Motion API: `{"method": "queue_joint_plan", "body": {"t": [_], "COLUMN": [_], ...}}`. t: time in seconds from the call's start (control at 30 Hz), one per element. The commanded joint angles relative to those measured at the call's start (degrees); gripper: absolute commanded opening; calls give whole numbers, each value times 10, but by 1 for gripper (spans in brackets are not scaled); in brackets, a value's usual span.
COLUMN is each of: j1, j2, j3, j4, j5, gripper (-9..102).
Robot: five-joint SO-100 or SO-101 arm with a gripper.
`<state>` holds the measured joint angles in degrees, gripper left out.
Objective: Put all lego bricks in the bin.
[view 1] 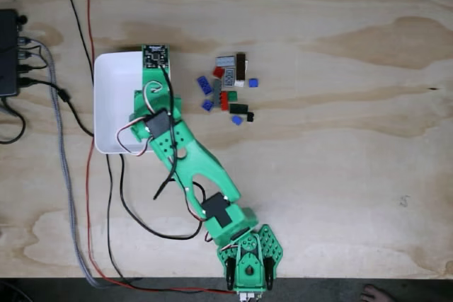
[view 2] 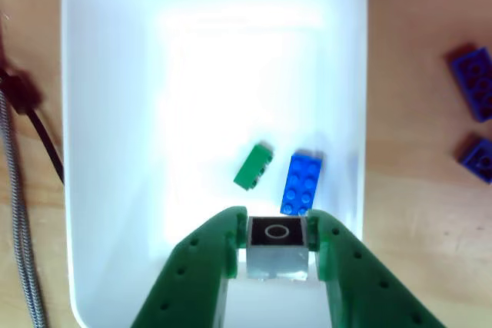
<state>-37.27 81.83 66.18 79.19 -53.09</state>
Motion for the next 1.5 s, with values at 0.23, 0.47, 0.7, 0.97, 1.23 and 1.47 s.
{"method": "queue_joint_plan", "body": {"t": [0.23, 0.47, 0.7, 0.97, 1.23, 1.47], "j1": [134, 285, 223, 178, 204, 205], "j2": [132, 121, 43, -21, -51, -66], "j3": [24, 205, 286, 270, 278, 257], "j4": [-34, -67, -135, -151, -186, -202], "j5": [59, 40, 101, 164, 174, 164], "gripper": [22, 18, 18, 15, 12, 15]}}
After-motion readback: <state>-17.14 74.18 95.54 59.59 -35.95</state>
